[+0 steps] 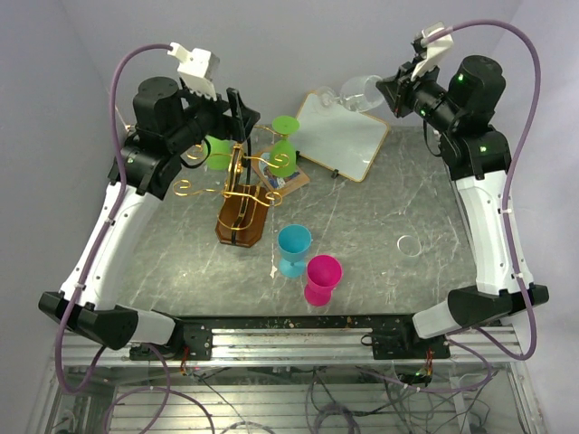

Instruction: Place the wine glass upside down on the wine glass rack

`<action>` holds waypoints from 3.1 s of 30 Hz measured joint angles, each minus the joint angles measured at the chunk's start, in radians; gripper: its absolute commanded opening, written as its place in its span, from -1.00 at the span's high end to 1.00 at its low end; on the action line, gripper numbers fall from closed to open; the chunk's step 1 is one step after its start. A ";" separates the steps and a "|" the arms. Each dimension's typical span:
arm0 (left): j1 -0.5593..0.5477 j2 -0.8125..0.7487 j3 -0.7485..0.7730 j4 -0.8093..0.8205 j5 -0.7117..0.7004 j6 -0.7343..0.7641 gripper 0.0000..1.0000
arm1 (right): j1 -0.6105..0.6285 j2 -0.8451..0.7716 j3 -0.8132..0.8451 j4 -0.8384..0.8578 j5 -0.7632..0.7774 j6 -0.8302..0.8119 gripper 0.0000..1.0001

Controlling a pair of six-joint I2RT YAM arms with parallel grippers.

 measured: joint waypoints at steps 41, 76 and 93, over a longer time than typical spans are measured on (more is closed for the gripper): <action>0.000 0.172 -0.056 0.290 0.302 -0.386 0.42 | 0.043 0.050 0.028 0.139 -0.280 0.287 1.00; 0.090 0.038 0.028 0.060 0.035 -0.086 0.86 | 0.043 -0.068 -0.033 0.028 -0.201 0.018 -0.50; 0.188 -0.142 0.116 -0.085 -0.523 0.493 0.86 | 0.026 -0.200 -0.696 0.149 0.077 -0.230 -0.52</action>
